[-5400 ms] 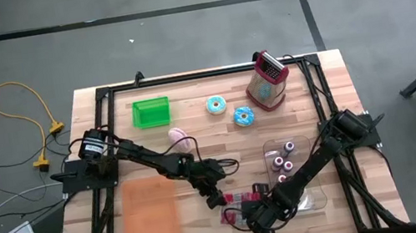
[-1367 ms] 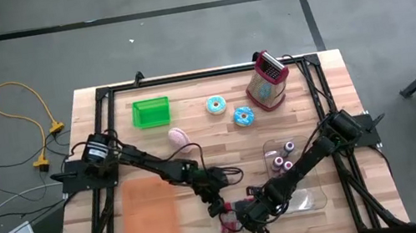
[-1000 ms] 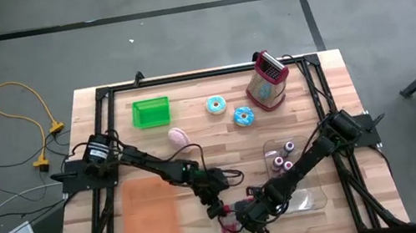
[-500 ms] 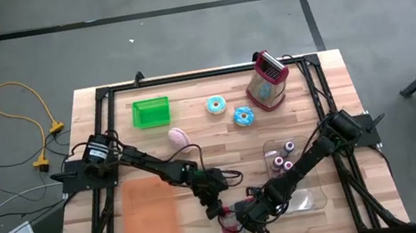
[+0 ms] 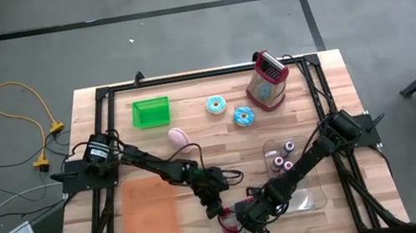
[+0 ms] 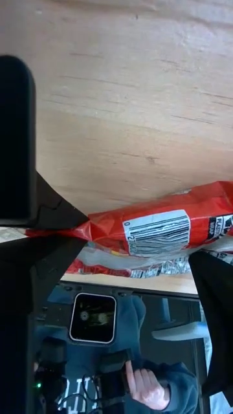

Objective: Pick & Place Food Item
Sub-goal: Put the red popcorn bag into the orange bin

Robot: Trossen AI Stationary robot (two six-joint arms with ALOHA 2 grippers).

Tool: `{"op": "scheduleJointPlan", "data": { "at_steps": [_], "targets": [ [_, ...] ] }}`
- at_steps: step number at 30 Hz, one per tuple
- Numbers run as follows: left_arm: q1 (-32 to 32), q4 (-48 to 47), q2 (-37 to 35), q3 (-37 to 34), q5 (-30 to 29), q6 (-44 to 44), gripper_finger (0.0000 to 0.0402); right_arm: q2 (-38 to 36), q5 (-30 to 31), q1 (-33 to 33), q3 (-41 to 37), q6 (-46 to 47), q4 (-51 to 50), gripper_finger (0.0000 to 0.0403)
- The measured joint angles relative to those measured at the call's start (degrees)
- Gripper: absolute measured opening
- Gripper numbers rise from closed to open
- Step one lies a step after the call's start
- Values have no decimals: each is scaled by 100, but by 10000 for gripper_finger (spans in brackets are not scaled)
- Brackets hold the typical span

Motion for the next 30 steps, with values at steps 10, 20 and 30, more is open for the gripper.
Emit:
{"op": "scheduleJointPlan", "data": {
  "at_steps": [10, 20, 30],
  "targets": [
    [40, 5, 0, 7, 29, -9, 1, -114, 86, 4, -13, -188, -28, 2],
    [42, 15, 0, 7, 11, -4, 1, -367, 247, 0, -17, -459, 13, 2],
    [103, 167, 2, 7, 297, -94, 1, -450, -125, 16, -11, -457, 34, 2]
  ]
}}
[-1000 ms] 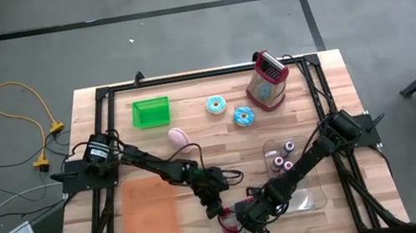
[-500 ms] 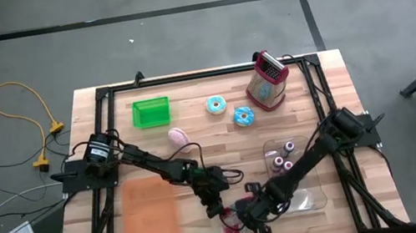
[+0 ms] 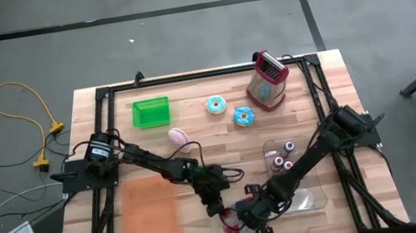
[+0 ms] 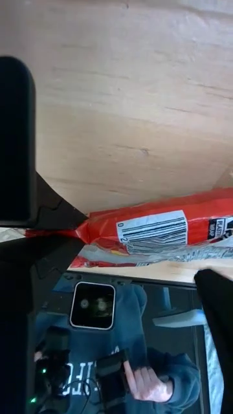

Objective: Pick & Place Food Item
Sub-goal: Put the red popcorn bag into the orange bin

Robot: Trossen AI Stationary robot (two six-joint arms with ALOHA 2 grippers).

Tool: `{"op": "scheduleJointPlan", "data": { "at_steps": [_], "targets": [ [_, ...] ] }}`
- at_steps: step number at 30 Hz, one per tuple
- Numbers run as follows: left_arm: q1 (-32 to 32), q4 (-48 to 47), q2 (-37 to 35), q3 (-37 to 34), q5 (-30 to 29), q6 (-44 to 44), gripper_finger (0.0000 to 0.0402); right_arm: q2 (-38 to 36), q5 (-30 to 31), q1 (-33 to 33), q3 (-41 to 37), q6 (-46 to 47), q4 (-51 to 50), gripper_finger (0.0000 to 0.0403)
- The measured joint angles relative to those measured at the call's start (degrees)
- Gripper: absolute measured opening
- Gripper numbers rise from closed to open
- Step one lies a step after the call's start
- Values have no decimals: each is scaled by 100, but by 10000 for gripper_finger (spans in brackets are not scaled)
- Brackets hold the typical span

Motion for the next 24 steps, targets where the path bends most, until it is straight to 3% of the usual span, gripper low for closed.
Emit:
{"op": "scheduleJointPlan", "data": {
  "at_steps": [12, 24],
  "targets": [
    [121, -43, -392, -28, 173, 39, 1, -688, 524, 288, 9, -2, -2, 2],
    [121, -99, -831, -17, 335, 181, 1, -741, 754, 337, 11, -2, 22, 2]
  ]
}}
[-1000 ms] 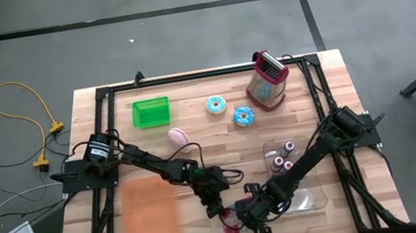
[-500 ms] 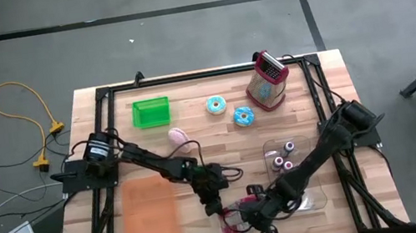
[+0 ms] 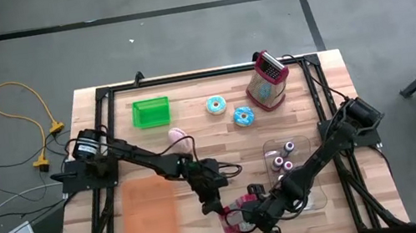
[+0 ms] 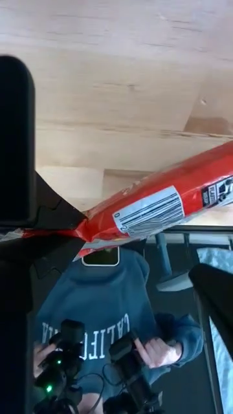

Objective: Pick & Place Food Item
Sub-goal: Put the red popcorn bag into the orange bin

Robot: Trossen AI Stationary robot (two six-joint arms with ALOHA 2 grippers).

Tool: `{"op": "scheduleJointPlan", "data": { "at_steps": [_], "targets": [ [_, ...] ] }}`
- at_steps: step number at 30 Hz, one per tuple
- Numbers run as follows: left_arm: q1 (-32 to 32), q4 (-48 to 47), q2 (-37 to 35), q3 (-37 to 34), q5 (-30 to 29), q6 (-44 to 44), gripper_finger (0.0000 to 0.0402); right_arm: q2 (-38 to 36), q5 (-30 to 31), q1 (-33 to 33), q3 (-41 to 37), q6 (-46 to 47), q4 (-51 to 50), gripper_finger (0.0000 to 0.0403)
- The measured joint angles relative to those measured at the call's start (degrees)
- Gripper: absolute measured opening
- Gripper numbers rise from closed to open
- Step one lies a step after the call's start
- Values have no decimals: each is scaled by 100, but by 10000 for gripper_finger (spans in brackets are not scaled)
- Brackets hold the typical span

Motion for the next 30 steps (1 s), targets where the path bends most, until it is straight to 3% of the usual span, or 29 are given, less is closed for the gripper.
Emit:
{"op": "scheduleJointPlan", "data": {
  "at_steps": [13, 30],
  "targets": [
    [163, -1291, -482, 9, 92, -1, 1, 0, -23, 35, 0, -17, -8, 2],
    [719, -3291, -2442, 11, -61, 52, 1, 0, 33, 39, 0, -199, -13, 2]
  ]
}}
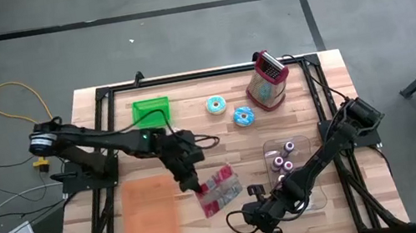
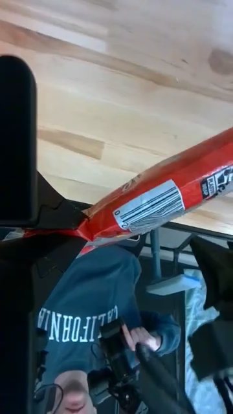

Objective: Pick & Place Food Item
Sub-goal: Put the red popcorn bag into the orange bin

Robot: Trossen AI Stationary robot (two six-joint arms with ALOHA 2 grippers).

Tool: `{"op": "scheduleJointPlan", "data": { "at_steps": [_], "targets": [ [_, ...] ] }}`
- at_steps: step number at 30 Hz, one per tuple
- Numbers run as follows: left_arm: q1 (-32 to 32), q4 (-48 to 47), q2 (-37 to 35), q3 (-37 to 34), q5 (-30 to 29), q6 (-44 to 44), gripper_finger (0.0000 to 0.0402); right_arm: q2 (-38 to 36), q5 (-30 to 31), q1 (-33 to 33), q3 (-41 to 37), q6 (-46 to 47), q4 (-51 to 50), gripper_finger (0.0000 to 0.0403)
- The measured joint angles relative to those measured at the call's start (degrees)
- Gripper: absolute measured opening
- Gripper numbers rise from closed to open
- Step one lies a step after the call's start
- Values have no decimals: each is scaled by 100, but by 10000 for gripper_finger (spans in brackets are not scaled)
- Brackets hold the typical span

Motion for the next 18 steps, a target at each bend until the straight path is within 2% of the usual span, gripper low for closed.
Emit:
{"op": "scheduleJointPlan", "data": {
  "at_steps": [4, 10, 18],
  "targets": [
    [84, -563, -405, 0, -24, 54, 1, 0, 0, 0, 0, 0, -4, 2],
    [80, -1381, -964, 0, -533, 110, 1, 0, 0, 0, 0, 0, -5, 2],
    [-241, -1754, -1578, 2, -1204, -147, 1, 0, 1, 0, 0, 0, -3, 2]
  ]
}}
